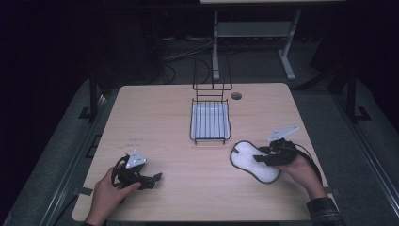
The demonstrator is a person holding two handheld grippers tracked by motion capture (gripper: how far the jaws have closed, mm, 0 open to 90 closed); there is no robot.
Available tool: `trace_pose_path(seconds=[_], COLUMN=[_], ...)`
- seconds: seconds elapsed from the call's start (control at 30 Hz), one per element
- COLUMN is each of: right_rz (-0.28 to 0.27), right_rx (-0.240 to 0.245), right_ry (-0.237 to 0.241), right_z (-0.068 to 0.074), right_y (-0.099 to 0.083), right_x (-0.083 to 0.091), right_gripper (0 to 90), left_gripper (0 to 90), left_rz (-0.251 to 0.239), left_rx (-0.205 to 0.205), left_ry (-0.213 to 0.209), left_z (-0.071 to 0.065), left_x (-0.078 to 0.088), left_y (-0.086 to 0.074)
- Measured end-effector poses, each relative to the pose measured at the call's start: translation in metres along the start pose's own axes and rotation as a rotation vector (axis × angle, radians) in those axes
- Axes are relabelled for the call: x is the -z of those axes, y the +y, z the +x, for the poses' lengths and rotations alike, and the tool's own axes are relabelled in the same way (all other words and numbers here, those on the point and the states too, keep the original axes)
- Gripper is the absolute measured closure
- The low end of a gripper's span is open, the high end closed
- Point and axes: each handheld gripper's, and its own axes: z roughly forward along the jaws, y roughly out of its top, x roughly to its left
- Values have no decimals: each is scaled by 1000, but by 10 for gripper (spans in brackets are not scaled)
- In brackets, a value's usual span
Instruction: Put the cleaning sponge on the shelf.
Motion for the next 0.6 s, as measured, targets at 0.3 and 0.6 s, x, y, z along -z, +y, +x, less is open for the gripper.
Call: trace_pose_path(seconds=[0.3,0.6], right_rz=[-44,-93], right_rx=[-41,-14], right_ry=[58,97], right_z=[-2,6], right_y=[2,11], right_x=[12,21], right_gripper=[711,803], left_gripper=[126,126], left_rz=[0,0], left_rx=[0,0], left_ry=[0,0], left_z=[0,0], left_x=[0,0], left_y=[0,0])
